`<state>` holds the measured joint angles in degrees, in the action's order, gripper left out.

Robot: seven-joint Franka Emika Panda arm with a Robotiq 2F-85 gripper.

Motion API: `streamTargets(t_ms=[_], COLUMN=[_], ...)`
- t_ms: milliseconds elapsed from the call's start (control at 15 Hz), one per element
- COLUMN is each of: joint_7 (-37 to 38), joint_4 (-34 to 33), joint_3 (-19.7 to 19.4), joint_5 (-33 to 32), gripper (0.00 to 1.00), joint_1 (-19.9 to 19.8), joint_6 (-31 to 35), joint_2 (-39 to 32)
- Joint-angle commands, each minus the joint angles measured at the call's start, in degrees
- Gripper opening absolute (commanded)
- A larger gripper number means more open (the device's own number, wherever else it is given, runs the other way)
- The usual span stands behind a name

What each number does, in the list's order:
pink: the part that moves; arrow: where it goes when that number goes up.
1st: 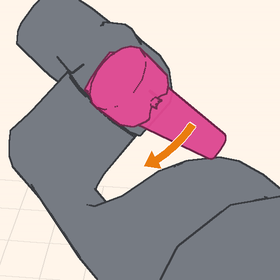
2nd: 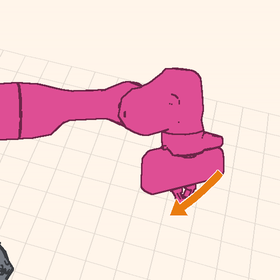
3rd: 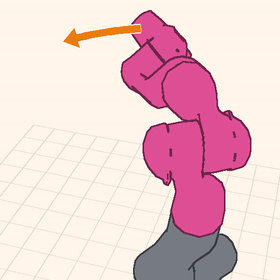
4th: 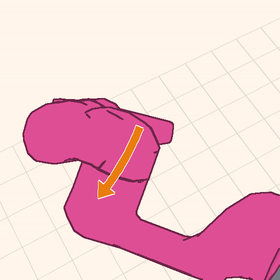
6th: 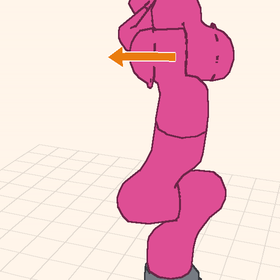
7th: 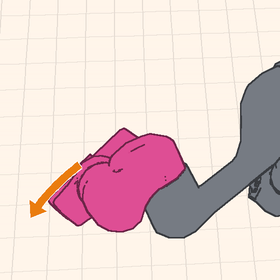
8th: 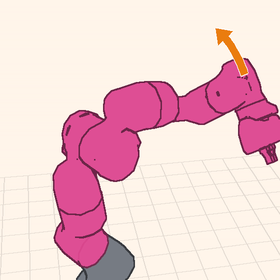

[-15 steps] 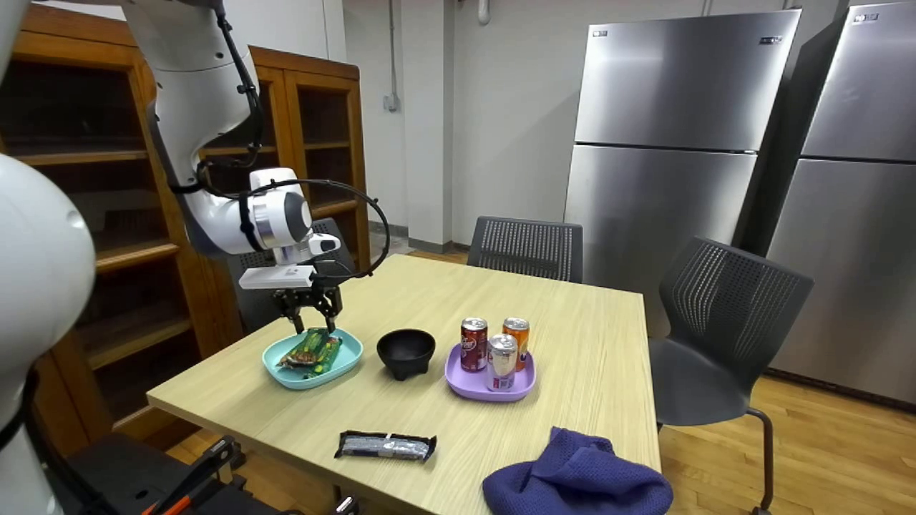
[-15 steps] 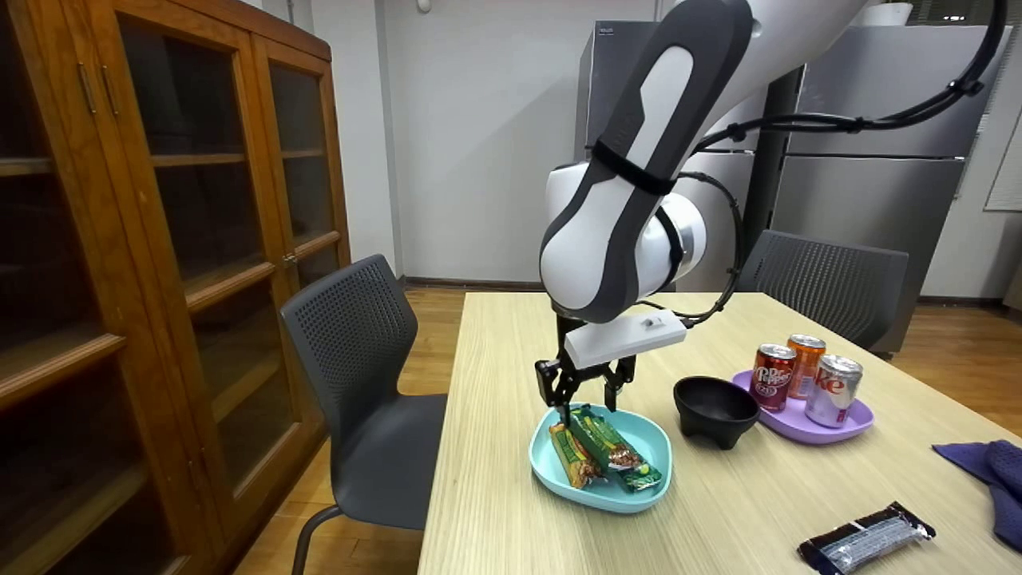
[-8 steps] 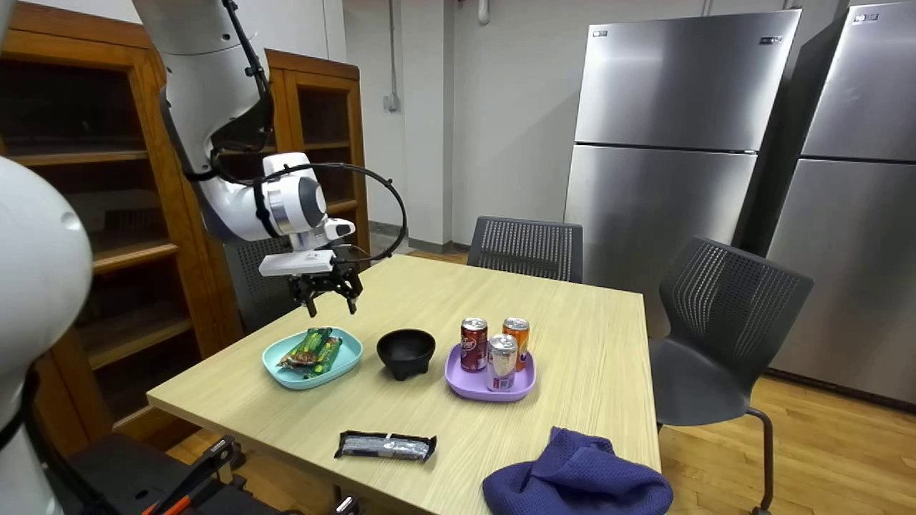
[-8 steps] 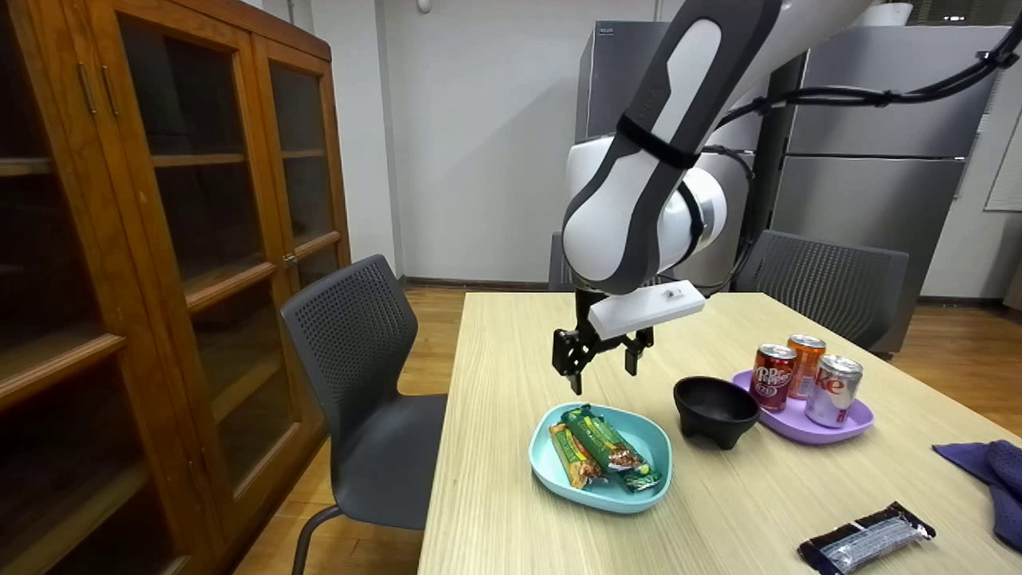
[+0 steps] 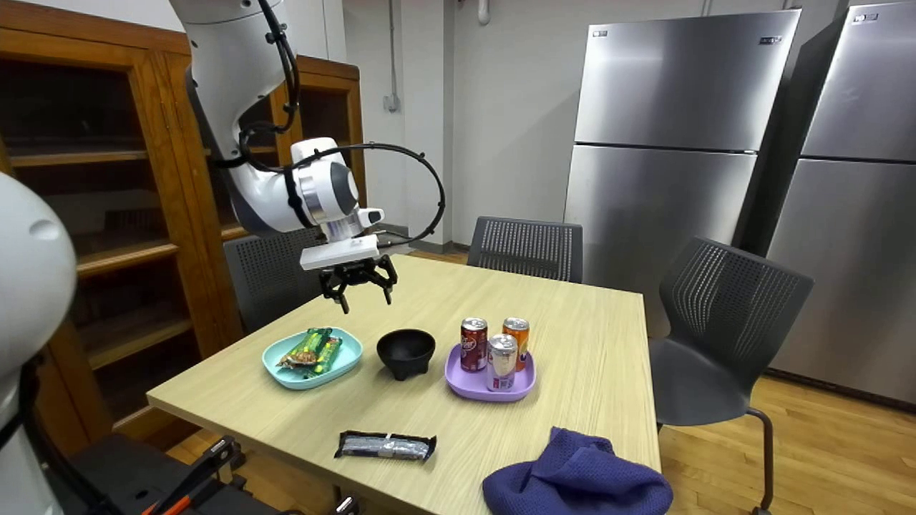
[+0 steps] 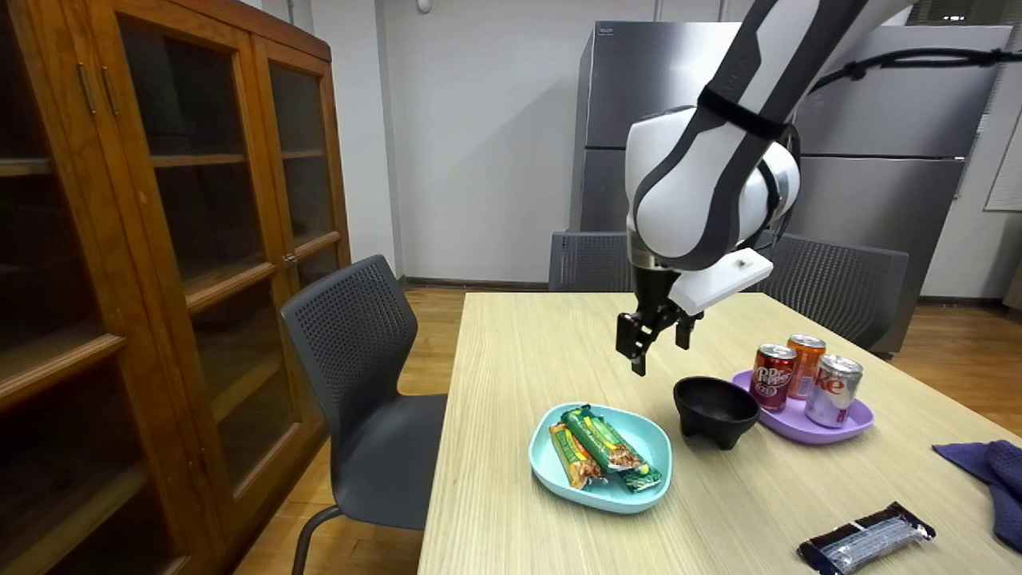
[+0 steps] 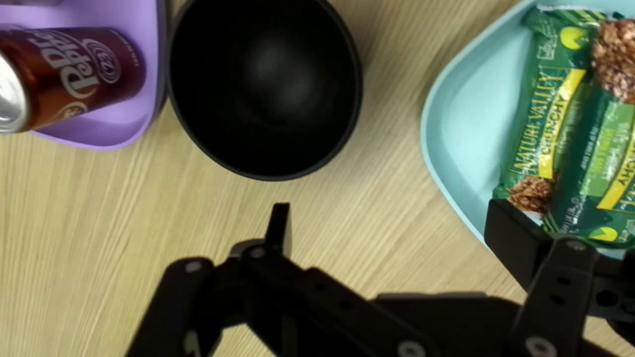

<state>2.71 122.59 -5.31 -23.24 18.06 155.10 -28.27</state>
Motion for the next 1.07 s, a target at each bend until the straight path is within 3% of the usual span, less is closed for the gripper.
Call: streamTargets(t_ms=[0,600,1000], joint_7=[-5.83,-22.59,-32.05], joint_4=[5.83,14.77,18.21], joint_3=[0.63,3.09,6.64], joint_5=[-2.66,0.04,2.06], gripper=[1.00,1.00,1.00], joint_1=[-4.65,-17.80,-24.42], joint_6=[2.59,9.67,8.19], joint_2=[4.86,7.26,7.28])
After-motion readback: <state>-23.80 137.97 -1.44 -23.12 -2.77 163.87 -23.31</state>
